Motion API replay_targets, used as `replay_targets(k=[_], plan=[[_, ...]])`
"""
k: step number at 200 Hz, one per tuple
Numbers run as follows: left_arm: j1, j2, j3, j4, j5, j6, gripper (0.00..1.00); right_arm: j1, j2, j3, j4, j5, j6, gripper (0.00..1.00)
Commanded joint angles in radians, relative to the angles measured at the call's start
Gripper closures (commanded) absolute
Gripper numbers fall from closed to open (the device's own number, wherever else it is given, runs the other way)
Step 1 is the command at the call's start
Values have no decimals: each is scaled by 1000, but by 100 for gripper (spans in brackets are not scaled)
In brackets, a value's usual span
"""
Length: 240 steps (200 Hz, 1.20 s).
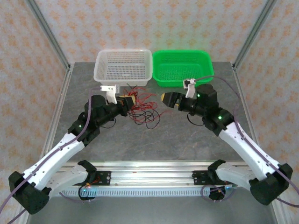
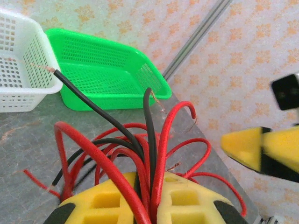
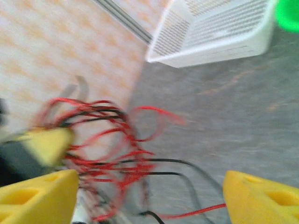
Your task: Untangle the cables
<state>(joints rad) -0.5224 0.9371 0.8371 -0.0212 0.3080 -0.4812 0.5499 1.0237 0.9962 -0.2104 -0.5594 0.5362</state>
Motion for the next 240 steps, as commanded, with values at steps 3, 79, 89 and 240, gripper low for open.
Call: replay_targets(k=[3,79,89,240], plan=[[9,5,-15,139,-29,-22,100,69,-51,-66,155,92,231,14],[7,36,-31,241,-19,-45,100,213,16,-183,414,262,494,13],[8,35,-38,252,-21,-49,100,223,29,-199,461,278,513,12],[6,-81,-232,402,-52,-200,100,218,392,-62,578,281,368,86]])
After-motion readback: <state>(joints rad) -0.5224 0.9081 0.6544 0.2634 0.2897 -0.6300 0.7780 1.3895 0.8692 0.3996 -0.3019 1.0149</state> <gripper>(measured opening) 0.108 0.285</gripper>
